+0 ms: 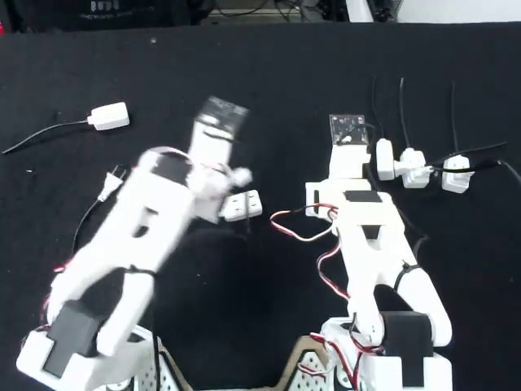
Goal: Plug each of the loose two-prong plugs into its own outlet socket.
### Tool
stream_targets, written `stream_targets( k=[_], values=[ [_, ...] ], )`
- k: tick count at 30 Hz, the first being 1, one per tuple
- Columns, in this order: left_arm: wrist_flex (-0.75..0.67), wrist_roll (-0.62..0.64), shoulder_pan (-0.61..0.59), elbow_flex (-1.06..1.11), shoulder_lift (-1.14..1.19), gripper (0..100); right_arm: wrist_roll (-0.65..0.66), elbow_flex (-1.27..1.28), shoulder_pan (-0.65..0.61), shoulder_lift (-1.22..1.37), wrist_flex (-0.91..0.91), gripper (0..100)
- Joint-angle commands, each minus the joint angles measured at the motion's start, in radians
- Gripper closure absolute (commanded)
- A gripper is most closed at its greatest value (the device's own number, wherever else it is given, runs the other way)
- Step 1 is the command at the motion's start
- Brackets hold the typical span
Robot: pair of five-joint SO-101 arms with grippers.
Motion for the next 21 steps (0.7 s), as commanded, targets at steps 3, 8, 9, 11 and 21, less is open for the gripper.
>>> stream_targets(
  k=[3,8,9,11,21],
  values=[
    [-0.29,0.144,0.197,0.119,-0.02,87,-0.009,-0.056,0.02,-0.051,0.003,86.8],
    [-0.298,0.232,0.179,0.14,-0.032,79,-0.009,-0.054,0.018,-0.051,0.003,86.8],
    [-0.298,0.232,0.165,0.14,-0.032,80,-0.009,-0.053,0.017,-0.051,0.005,86.8],
    [-0.298,0.232,0.117,0.147,-0.032,80,-0.009,-0.051,-0.003,-0.051,0.009,86.8],
    [-0.186,0.238,-0.145,0.156,-0.018,80,-0.167,-0.059,-0.133,-0.051,0.121,86.8]
  ],
)
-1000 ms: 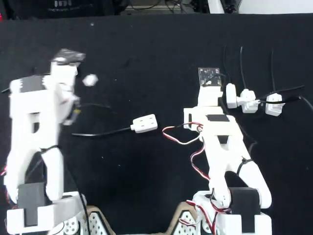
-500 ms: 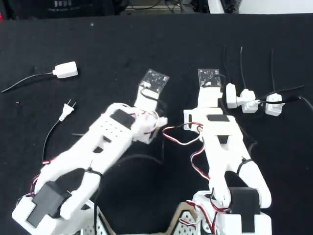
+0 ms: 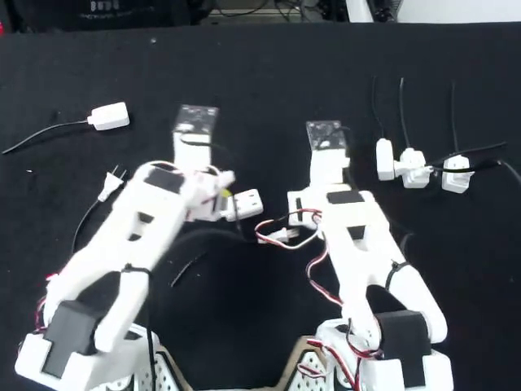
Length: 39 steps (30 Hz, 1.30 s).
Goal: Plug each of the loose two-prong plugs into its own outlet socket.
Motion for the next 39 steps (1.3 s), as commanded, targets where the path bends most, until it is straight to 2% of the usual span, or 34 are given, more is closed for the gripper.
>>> stream_targets(
  k=[1,4,10,12,14,17,23,29,34,39],
  values=[
    [-0.002,0.02,-0.107,0.018,-0.017,80,-0.149,-0.061,-0.02,-0.051,0.048,86.8],
    [-0.08,0.021,-0.16,0.093,-0.021,80,-0.164,-0.107,-0.021,-0.051,0.135,86.8],
    [-0.16,0.023,-0.24,0.168,-0.029,80,0.018,-0.335,-0.041,-0.051,0.465,86.5],
    [-0.167,0.071,-0.268,0.171,-0.018,80,0.074,-0.363,-0.089,-0.051,0.554,86.4],
    [-0.183,0.169,-0.291,0.191,-0.017,80,0.146,-0.348,-0.161,-0.048,0.585,86.6],
    [-0.252,0.269,-0.323,0.232,-0.017,80,0.269,-0.277,-0.253,-0.051,0.532,86.8],
    [-0.287,0.285,-0.355,0.251,-0.017,80,0.47,-0.14,-0.315,-0.044,0.373,86.4],
    [-0.287,0.282,-0.357,0.251,-0.018,80,0.694,-0.104,-0.249,-0.042,0.255,86.4],
    [-0.287,0.278,-0.355,0.251,-0.02,80,0.884,-0.099,-0.207,-0.042,0.244,86.4],
    [-0.287,0.278,-0.357,0.251,-0.02,80,0.91,-0.099,-0.209,-0.045,0.244,86.4]
  ],
)
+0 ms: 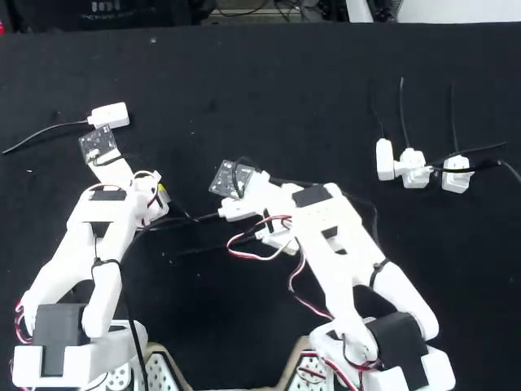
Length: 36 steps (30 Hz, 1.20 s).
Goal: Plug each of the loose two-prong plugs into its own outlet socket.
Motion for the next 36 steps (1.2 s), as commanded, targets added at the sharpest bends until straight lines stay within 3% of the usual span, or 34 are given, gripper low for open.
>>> stream_targets(
  k=[1,3,9,17,20,27,33,36],
  values=[
    [-0.017,0.003,-0.005,-0.005,-0.02,80,0.02,-0.005,0.018,-0.028,-0.015,86.4],
    [-0.017,0.003,-0.007,-0.005,-0.023,80,-0.071,-0.013,0.017,-0.033,-0.015,86.4],
    [-0.017,0.003,-0.007,-0.005,-0.025,80,-0.644,-0.085,0.003,-0.025,0.058,86.4],
    [-0.017,0.003,-0.007,-0.005,-0.025,80,-1.138,-0.082,-0.083,-0.024,0.051,86.4],
    [-0.017,0.003,-0.007,-0.005,-0.023,80,-1.221,-0.081,-0.032,-0.024,0.055,86.4],
    [-0.017,0.003,-0.007,-0.005,-0.026,80,-1.234,-0.056,0.009,-0.008,0.051,86.1],
    [-0.017,0.003,-0.007,-0.005,-0.028,80,-1.336,-0.087,-0.017,0.102,0.051,71.2],
    [-0.017,0.003,-0.007,-0.005,-0.028,80,-1.361,-0.131,-0.017,0.183,0.054,69.8]
  ],
)
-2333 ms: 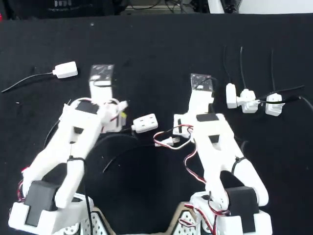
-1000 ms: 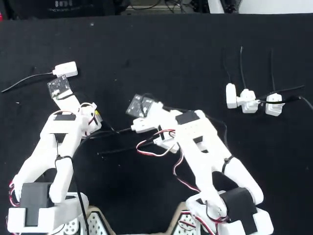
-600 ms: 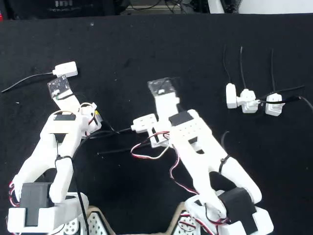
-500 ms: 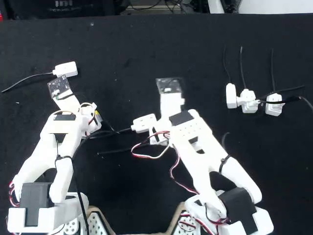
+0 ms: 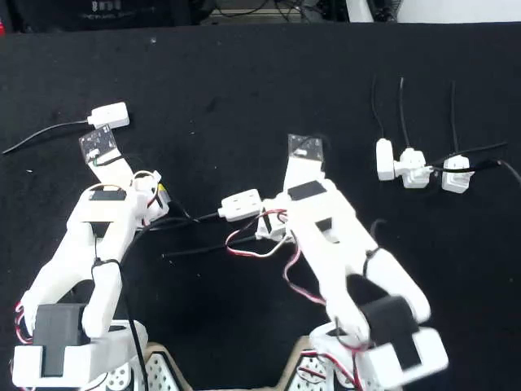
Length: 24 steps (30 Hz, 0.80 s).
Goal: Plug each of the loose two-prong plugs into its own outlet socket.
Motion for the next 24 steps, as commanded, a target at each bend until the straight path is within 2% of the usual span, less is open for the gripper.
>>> stream_targets(
  k=[1,6,12,17,21,24],
  values=[
    [-0.017,0.003,-0.008,-0.005,-0.028,80,-0.041,-0.11,-0.017,0.101,0.005,69.8],
    [-0.017,0.003,-0.008,-0.005,-0.028,80,-0.037,-0.2,-0.017,0.216,0.008,71.1],
    [-0.017,0.003,-0.008,-0.005,-0.029,80,-0.032,-0.309,-0.018,0.234,0.138,88.2],
    [-0.017,0.003,-0.008,-0.005,-0.029,80,-0.029,-0.352,-0.017,0.24,0.176,95.1],
    [-0.017,0.003,-0.01,-0.005,-0.029,80,0.087,-0.355,-0.002,0.232,0.176,98.8],
    [-0.017,0.003,-0.01,-0.005,-0.029,80,0.207,-0.372,0.061,0.232,0.176,98.8]
  ],
)
